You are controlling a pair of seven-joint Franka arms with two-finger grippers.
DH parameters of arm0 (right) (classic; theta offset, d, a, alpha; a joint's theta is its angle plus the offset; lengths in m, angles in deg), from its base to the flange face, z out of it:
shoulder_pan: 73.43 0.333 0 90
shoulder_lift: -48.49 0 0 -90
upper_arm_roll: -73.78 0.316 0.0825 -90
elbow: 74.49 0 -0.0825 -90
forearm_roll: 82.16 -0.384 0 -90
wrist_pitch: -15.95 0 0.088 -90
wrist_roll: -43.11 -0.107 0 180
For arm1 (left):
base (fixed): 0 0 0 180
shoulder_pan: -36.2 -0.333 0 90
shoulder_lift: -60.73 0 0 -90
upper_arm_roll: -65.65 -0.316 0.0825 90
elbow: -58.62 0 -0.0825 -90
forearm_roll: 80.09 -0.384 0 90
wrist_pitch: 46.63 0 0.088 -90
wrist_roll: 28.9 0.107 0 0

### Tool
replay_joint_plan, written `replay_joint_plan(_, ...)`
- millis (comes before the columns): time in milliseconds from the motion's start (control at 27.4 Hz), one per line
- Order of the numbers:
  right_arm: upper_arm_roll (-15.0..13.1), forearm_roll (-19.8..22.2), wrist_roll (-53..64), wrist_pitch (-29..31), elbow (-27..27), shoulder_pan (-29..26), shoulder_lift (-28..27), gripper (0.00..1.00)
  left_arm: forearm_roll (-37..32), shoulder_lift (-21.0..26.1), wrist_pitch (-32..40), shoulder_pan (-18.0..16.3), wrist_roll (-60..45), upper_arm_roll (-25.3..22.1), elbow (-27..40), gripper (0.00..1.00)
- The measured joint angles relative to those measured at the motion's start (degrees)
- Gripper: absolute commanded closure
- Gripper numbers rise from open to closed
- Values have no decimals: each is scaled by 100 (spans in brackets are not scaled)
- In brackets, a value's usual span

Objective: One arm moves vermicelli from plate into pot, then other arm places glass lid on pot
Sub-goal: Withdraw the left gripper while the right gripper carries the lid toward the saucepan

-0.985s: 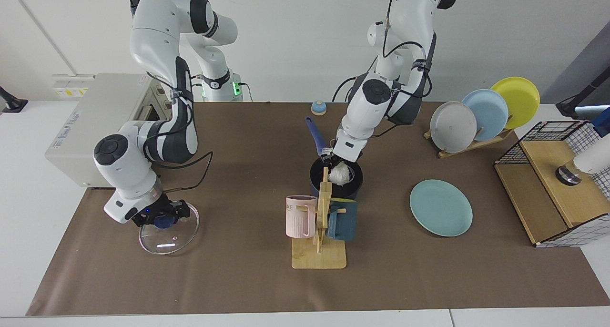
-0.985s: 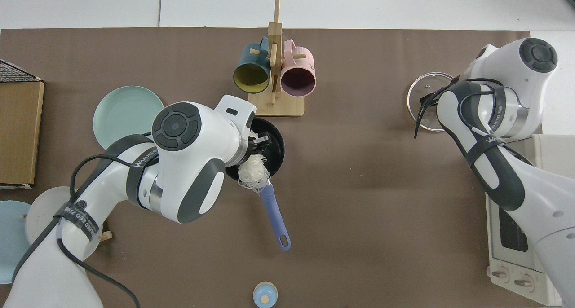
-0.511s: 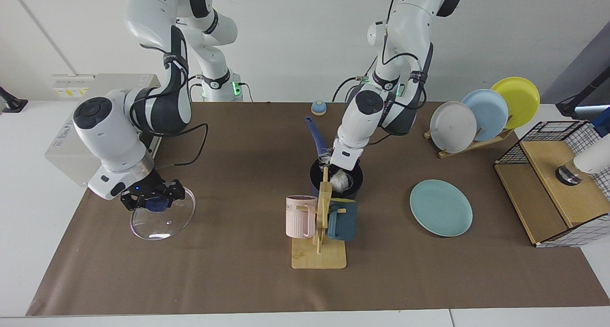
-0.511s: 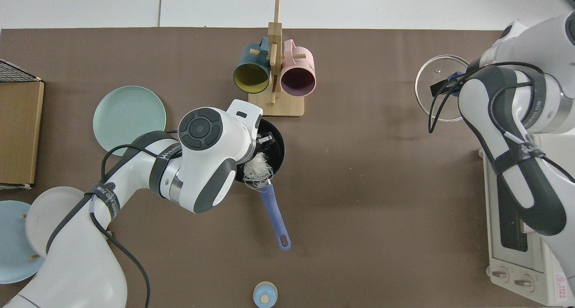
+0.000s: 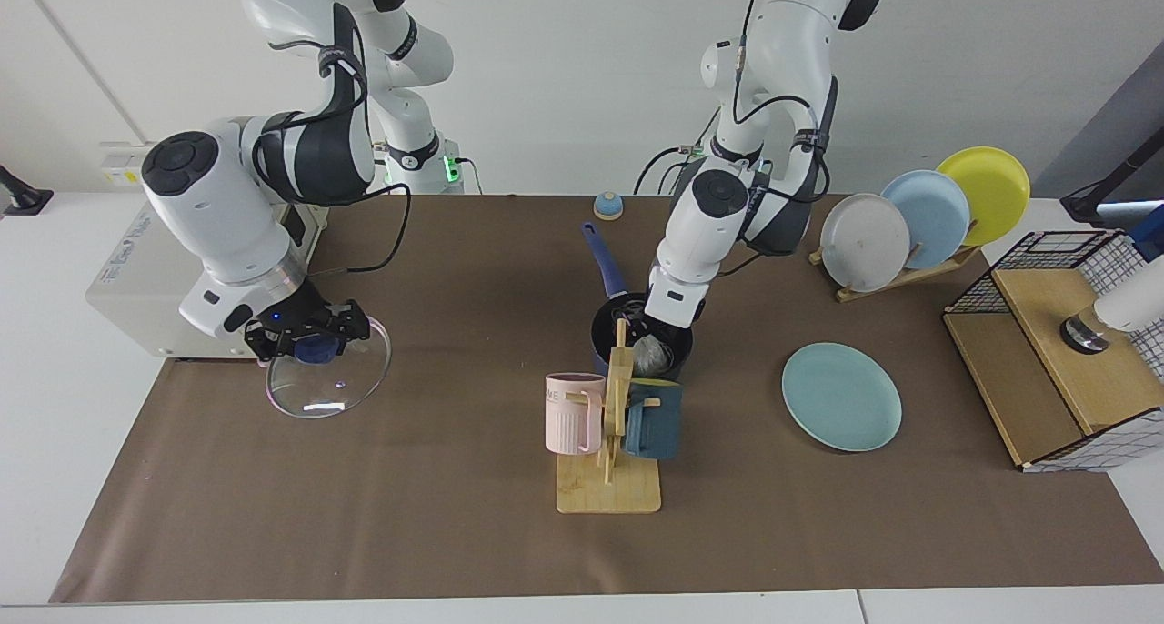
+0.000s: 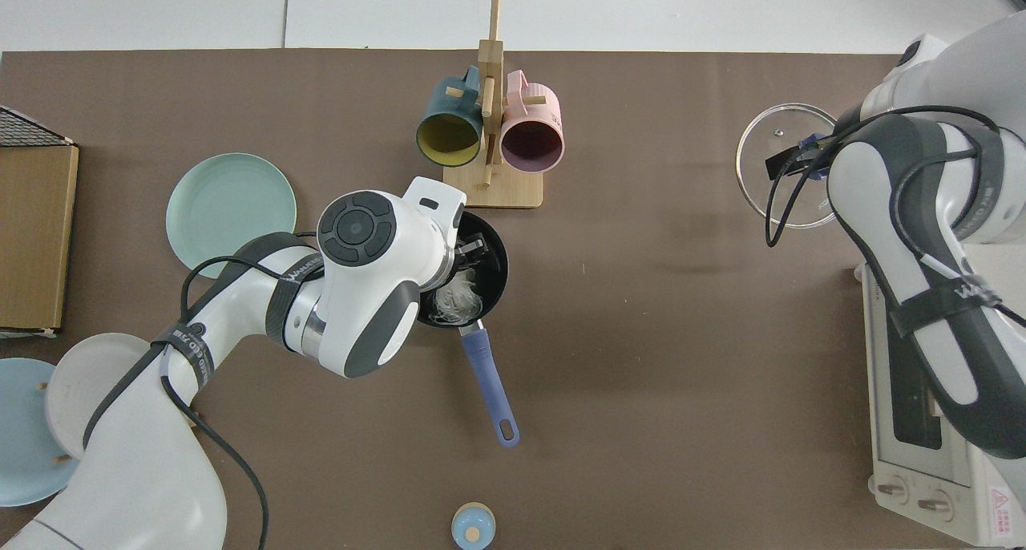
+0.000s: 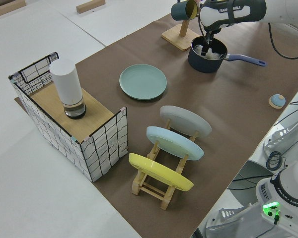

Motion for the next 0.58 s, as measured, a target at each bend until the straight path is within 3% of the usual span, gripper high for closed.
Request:
replay_joint_plan(255, -2, 0, -84, -62, 240, 8, 232, 100, -1, -403, 1547, -4, 442, -421, -970, 0)
replay_joint_plan(584, 17, 1, -1212, -292, 318, 556, 374, 100, 19, -1011, 2457, -74, 1792, -1150, -1186, 0)
